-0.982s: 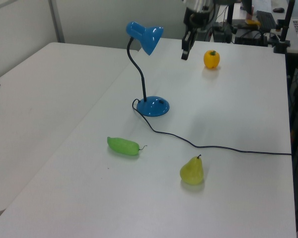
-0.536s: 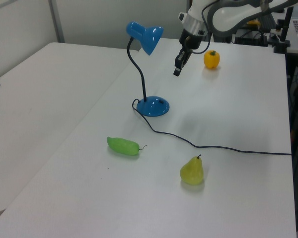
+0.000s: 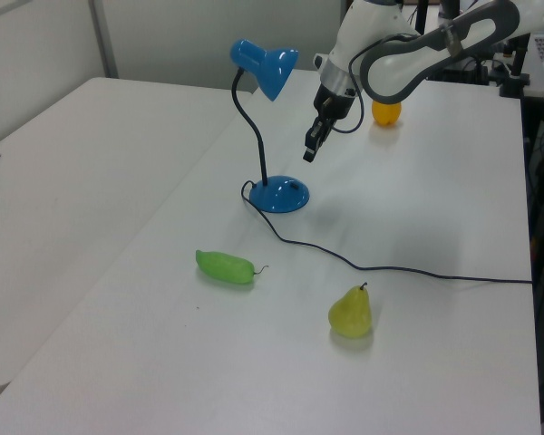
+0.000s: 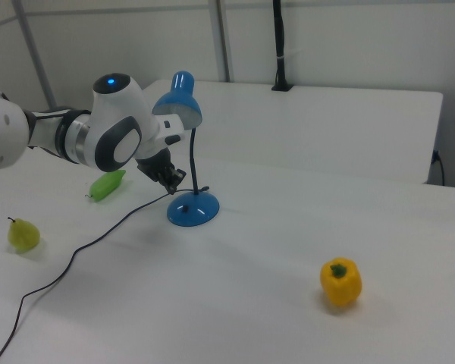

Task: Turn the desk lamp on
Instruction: 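Lower the gripper down onto the switch on the lamp base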

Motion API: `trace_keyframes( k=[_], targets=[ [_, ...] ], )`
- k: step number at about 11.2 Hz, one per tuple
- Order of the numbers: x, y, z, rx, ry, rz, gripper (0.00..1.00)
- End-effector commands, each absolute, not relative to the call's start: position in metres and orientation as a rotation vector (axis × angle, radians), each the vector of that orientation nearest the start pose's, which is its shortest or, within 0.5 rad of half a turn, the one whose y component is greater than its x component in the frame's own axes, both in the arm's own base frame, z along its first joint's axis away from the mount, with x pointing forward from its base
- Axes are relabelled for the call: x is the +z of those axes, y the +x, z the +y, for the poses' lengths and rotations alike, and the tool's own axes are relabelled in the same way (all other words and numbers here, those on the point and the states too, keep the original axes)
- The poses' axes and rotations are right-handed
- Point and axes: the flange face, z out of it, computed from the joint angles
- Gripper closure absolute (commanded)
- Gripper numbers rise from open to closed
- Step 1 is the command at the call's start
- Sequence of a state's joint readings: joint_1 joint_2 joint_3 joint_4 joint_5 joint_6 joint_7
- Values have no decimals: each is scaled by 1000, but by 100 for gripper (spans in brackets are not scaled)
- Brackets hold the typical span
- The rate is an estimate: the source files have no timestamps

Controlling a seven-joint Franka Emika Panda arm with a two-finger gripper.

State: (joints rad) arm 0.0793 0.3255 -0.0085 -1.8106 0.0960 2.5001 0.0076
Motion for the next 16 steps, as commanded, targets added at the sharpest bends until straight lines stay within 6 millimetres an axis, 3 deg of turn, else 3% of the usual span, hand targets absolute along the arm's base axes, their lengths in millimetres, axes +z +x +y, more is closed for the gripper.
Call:
trace_keyframes(
  k=[1, 9, 16],
  targets=[
    [385, 679, 47, -611, -3010, 19, 100],
    [353, 706, 43, -639, -3030, 3, 100],
    [345, 706, 46, -616, -3045, -24, 100]
  ],
)
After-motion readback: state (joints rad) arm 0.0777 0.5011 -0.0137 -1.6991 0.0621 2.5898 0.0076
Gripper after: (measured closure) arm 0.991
